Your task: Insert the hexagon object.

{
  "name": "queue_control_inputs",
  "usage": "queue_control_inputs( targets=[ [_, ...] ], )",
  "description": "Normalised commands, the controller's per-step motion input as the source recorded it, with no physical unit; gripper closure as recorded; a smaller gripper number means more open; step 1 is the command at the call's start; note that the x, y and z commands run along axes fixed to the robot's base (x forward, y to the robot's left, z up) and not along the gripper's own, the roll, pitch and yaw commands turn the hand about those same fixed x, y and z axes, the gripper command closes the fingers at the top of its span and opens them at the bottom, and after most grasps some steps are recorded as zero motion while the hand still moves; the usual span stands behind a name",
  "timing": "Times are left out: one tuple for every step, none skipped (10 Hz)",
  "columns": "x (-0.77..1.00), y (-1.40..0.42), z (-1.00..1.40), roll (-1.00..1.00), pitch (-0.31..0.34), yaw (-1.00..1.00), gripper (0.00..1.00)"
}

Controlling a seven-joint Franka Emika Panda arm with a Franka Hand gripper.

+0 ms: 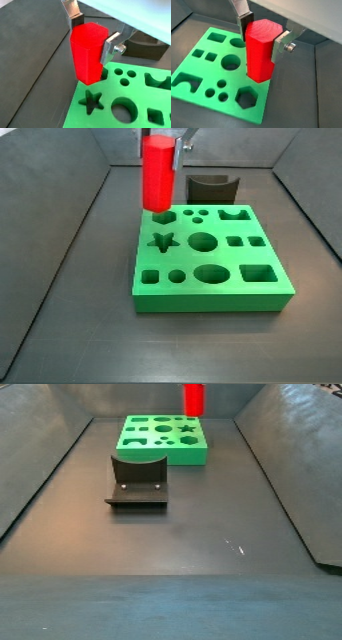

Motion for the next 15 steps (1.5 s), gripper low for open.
queue_control_inputs(
  targets=[
    [0.12, 0.63, -0.15, -0.5, 0.053, 0.0, 1.0],
    [0.0, 0.05, -0.05, 0.16, 0.034, 0.0, 1.0],
    [-0.01, 0.0, -0.31, 0.04, -0.153, -0.32, 1.0],
    [-0.01, 0.05, -0.26, -0.06, -0.411, -0.39, 1.0],
    [0.0, 0.17, -0.18, -0.11, -0.45, -0.26, 1.0],
    [0.0, 0.19, -0.17, -0.14, -0.449, -0.24, 1.0],
    [-0.12, 0.14, -0.23, -0.09, -0.381, -0.13, 1.0],
    [-0.02, 0.0, -0.01, 0.0, -0.1, 0.0, 1.0],
    [-0.01, 0.03, -0.08, 0.0, -0.09, 0.0, 1.0],
    [-0.03, 0.07, -0.41, 0.11, -0.134, -0.05, 1.0],
    [0.02, 0.13, -0.47, 0.18, -0.003, -0.09, 1.0],
    [0.05, 0.06, -0.45, 0.12, -0.019, -0.06, 1.0],
    [0.04, 0.0, -0.49, 0.09, -0.039, -0.07, 1.0],
    [0.04, 0.0, -0.57, 0.07, -0.097, -0.03, 1.0],
    [0.43, 0.0, -0.59, 0.11, 0.0, -0.01, 1.0]
  ],
)
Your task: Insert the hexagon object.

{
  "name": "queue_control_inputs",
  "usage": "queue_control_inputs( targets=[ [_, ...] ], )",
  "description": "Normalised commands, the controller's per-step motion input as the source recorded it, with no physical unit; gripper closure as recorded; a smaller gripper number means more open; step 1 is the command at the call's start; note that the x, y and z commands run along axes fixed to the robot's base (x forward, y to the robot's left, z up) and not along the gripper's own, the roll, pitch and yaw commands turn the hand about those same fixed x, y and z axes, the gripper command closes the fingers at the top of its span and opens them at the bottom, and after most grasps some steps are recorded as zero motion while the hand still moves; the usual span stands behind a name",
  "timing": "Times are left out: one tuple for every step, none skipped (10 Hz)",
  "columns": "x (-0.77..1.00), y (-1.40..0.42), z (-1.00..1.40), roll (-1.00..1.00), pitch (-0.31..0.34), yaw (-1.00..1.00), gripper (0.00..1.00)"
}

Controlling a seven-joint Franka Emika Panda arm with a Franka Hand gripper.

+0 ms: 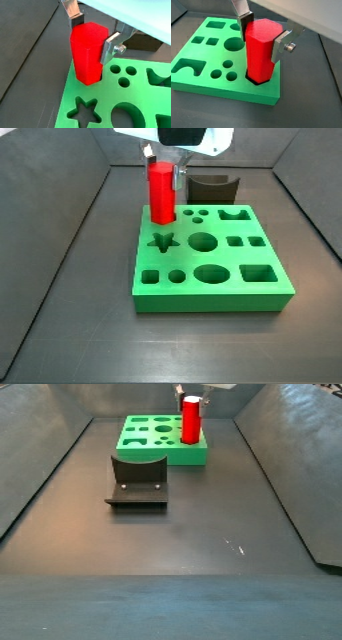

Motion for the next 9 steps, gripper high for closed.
queue_control_inputs(
  targets=[
    [0.33, 0.03, -0.57, 0.24, 0.0, -0.13, 1.0],
    [0.13, 0.12, -0.46, 0.26, 0.011, -0.28, 1.0],
    [0.06, 0.0, -0.43, 0.29, 0.0, -0.26, 1.0],
    [-0.02, -0.13, -0.59, 0.35, -0.104, -0.24, 1.0],
    [-0.01, -0.19, -0.67, 0.29, -0.137, -0.2, 1.0],
    [0.09, 0.0, -0.85, 0.0, -0.177, -0.15, 1.0],
    [0.08, 0.14, -0.53, -0.25, -0.189, -0.11, 1.0],
    [0.12, 0.04, -0.21, -0.09, -0.05, -0.06, 1.0],
    [0.0, 0.0, 0.0, 0.0, 0.0, 0.0, 1.0]
  ],
)
